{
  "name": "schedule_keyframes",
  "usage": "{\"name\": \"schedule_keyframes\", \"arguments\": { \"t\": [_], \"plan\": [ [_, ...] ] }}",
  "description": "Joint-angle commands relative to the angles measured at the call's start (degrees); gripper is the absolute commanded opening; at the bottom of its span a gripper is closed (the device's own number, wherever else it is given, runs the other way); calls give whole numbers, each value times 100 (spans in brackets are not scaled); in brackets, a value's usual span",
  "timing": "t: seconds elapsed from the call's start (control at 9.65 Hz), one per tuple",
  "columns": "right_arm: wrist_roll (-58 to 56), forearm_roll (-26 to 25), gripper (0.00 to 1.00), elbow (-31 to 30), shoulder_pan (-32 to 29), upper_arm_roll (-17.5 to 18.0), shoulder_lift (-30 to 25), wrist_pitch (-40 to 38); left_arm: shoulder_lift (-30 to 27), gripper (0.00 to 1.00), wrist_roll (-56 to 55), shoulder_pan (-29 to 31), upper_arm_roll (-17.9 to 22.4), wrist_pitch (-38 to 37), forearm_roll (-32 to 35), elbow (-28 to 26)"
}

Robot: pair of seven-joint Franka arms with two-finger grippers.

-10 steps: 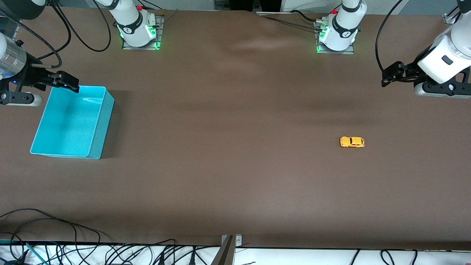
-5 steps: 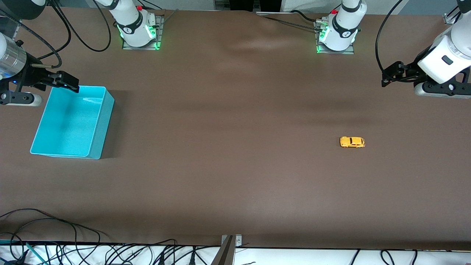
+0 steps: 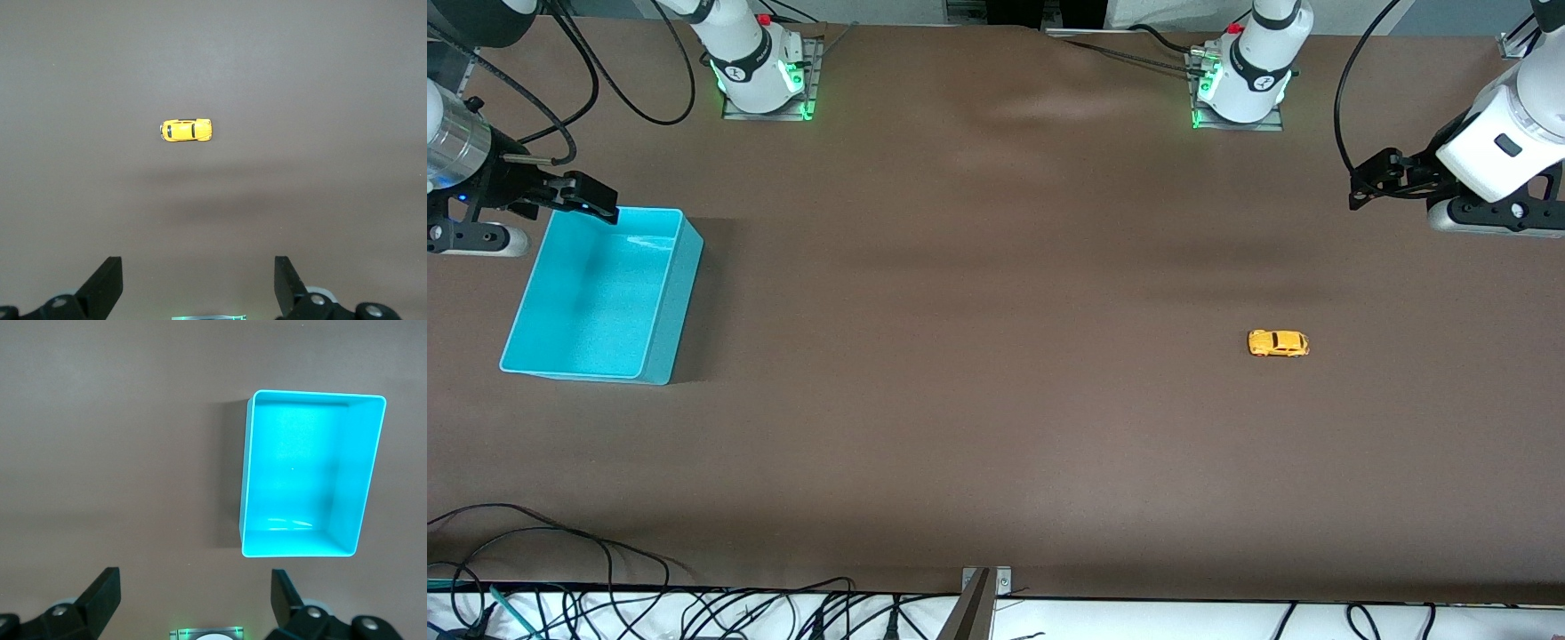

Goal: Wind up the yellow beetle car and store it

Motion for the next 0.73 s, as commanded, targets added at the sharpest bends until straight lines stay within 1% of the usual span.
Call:
{"name": "schedule_keyframes", "arguments": {
  "t": [0.0, 0.62],
  "plan": [
    [82, -8, 100, 156, 13, -5, 54, -135, 72, 100, -35, 2, 26, -134, -88, 190],
    [91, -8, 100, 147, 13, -5, 54, -144, 81, 100, 44, -16, 26, -126, -79, 190]
  ]
}}
